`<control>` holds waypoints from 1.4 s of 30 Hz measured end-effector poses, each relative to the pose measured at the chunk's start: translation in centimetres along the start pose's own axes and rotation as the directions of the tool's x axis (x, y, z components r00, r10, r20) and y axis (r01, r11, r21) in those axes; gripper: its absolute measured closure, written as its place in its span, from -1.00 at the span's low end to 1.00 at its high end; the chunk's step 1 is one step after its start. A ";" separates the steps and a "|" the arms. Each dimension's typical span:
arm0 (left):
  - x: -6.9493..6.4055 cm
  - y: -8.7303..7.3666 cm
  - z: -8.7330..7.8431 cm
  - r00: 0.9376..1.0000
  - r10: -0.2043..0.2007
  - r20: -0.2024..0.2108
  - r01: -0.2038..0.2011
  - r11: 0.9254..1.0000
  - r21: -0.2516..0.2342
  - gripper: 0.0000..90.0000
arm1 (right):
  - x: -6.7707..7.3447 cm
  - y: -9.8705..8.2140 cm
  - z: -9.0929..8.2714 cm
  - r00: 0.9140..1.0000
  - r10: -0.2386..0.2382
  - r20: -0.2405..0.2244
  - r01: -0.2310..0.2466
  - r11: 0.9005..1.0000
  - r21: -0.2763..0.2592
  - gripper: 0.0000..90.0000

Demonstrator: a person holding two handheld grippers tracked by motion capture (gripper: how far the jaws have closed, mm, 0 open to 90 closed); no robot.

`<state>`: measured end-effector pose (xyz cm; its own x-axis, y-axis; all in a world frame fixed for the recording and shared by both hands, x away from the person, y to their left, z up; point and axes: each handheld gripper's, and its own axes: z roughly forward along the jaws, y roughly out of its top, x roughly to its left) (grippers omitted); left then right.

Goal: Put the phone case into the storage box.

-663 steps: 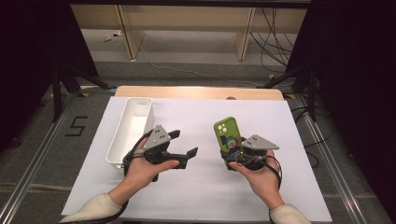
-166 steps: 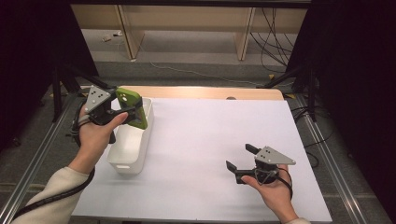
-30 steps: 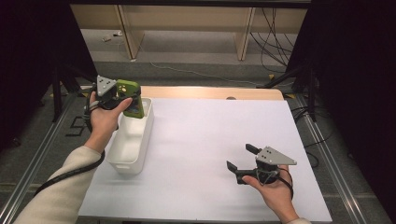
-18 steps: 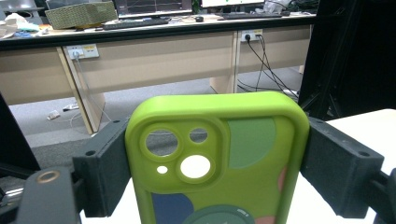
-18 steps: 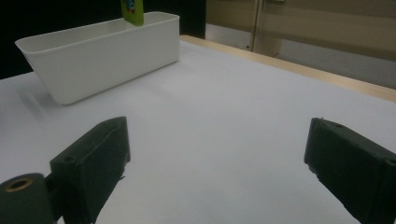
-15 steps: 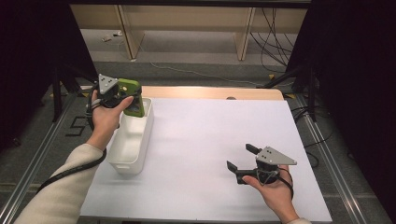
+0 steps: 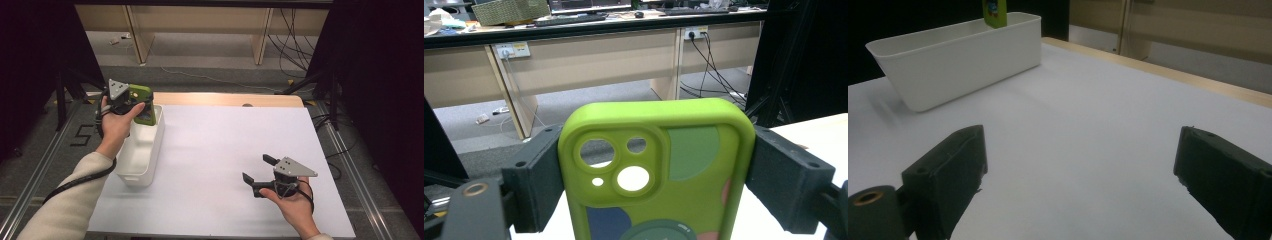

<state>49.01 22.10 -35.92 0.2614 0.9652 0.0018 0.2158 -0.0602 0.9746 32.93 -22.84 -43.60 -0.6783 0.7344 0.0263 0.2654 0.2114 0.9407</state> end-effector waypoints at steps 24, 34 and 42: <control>0.2 0.0 0.7 1.000 0.000 -0.006 0.000 1.000 0.017 -0.64 | 0.0 0.0 0.0 1.000 -0.002 -0.001 0.002 1.000 0.001 -0.82; 0.3 -0.2 0.9 1.000 0.002 -0.010 -0.002 1.000 0.025 -0.64 | 0.0 0.0 0.0 1.000 -0.001 -0.001 0.001 1.000 0.000 -0.82; 0.3 -0.2 1.1 1.000 0.000 -0.007 0.001 1.000 0.028 -0.64 | 0.0 0.0 0.0 1.000 -0.002 -0.001 0.002 1.000 0.000 -0.82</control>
<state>50.07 22.15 -36.39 0.2544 0.9671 0.0031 0.2422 -0.0668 0.9679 32.95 -22.86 -43.61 -0.6794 0.7333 0.0251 0.2640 0.2124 0.9409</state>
